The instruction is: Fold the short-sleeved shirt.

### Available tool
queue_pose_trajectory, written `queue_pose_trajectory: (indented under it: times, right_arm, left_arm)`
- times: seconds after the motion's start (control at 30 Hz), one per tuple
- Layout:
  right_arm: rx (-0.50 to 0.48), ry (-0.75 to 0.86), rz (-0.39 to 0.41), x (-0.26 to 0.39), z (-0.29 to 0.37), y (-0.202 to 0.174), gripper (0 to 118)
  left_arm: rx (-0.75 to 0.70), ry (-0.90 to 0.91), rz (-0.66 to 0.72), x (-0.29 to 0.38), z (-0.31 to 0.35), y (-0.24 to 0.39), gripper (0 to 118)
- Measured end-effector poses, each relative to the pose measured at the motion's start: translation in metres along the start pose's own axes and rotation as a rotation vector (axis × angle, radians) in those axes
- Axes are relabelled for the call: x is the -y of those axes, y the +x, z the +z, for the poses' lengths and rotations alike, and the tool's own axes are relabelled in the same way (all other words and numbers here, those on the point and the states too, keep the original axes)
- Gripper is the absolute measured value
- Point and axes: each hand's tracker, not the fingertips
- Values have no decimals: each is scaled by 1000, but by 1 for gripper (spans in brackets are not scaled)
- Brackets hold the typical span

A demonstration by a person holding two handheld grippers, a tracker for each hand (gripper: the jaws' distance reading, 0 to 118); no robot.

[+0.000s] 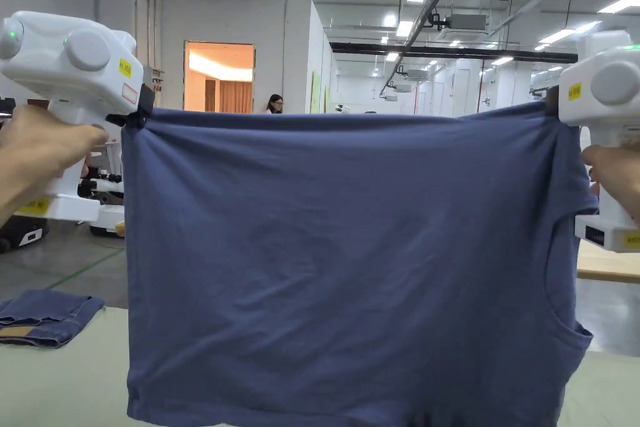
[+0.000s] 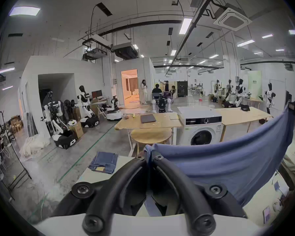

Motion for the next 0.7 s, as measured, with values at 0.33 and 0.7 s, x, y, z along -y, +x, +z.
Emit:
queue_pose_trajectory:
  times: [0.33,0.7]
  right_arm:
    - [26,-3,32,37,-21,-2,0]
    - [13,-126,46,154,50,9,0]
  left_arm:
    - [-6,2,-34,27,-36,23,0]
    - [51,-108,-39,158,-9,24,0]
